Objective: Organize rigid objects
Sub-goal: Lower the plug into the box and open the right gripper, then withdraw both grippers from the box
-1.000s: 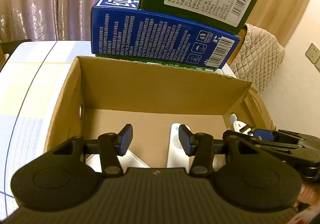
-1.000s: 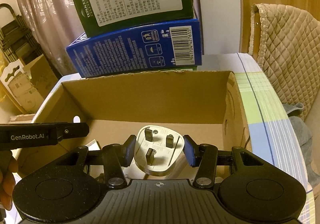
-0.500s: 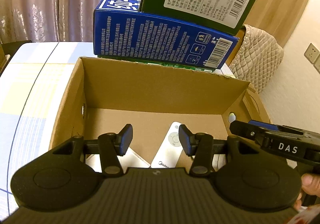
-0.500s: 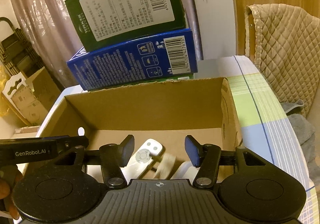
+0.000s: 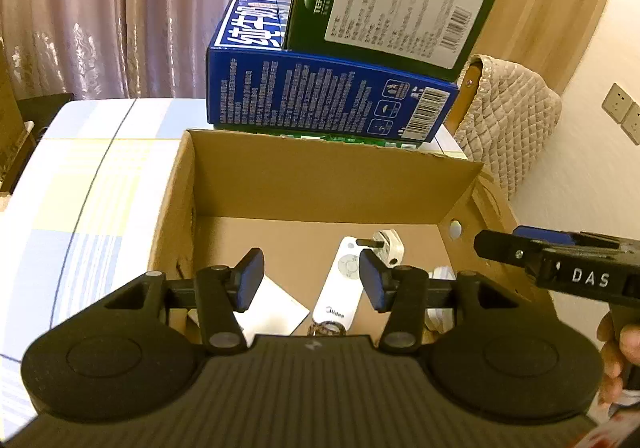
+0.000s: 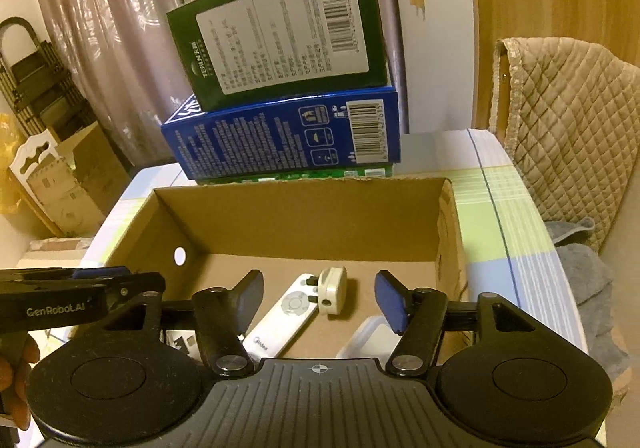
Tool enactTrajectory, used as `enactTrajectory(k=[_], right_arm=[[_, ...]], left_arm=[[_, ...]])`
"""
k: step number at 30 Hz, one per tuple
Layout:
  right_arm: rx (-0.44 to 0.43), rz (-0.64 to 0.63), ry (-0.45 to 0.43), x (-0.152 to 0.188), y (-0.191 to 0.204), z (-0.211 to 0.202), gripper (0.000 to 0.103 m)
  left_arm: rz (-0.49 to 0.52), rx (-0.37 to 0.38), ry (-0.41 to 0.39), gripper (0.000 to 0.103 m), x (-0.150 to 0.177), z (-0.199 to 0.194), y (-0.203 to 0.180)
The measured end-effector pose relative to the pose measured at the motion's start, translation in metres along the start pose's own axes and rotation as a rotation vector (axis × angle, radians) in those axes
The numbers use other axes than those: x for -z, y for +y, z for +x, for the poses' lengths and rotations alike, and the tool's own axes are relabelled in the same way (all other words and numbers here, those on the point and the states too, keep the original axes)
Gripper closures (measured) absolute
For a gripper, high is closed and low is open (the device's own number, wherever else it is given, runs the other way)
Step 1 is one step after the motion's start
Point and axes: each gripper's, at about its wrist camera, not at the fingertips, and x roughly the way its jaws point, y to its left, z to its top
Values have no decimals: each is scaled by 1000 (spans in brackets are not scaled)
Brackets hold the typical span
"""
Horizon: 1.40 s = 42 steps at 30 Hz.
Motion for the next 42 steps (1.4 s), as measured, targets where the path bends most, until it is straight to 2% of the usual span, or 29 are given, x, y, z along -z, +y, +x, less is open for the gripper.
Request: enactTrajectory(k=[8, 10, 16, 29, 36, 42], right_arm=[[22, -35, 8, 14, 9, -41, 27], [24, -18, 15, 20, 8, -53, 26], [23, -7, 16, 40, 7, -86, 25], [29, -23, 13, 89, 25, -148, 23], [86, -60, -35, 129, 29, -183, 23], [105, 14, -51, 159, 22, -206, 22]], left_arm=[[6, -15, -19, 37, 22, -45, -8], [13, -54, -26, 27, 29, -58, -10], [13, -89, -47, 15, 50, -97, -14], [9, -123, -83, 7, 102, -159, -22], [2, -104, -113, 6, 138, -186, -25], [14, -102, -120, 6, 165, -196, -35]])
